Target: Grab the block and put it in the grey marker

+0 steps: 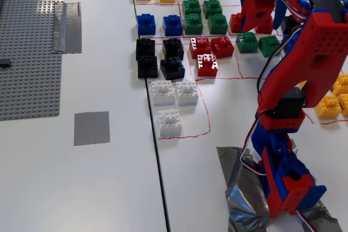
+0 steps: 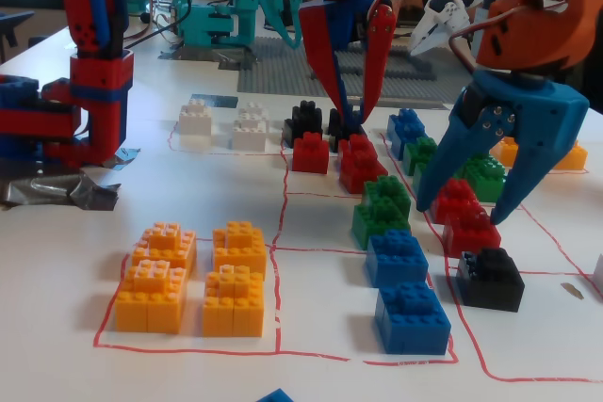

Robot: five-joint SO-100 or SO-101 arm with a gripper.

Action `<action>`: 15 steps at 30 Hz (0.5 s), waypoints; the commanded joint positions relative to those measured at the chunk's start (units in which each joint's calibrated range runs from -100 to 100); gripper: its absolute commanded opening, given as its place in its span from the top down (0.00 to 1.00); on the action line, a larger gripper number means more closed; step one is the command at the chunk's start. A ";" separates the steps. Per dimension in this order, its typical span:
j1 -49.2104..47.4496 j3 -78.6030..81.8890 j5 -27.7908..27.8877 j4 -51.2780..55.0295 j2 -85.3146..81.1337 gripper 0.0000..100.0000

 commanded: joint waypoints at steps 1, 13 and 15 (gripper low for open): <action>2.92 4.81 3.03 -5.62 -3.27 1.00; 3.02 4.90 3.03 -5.70 -3.27 1.00; 3.12 4.90 3.03 -5.95 -3.35 1.00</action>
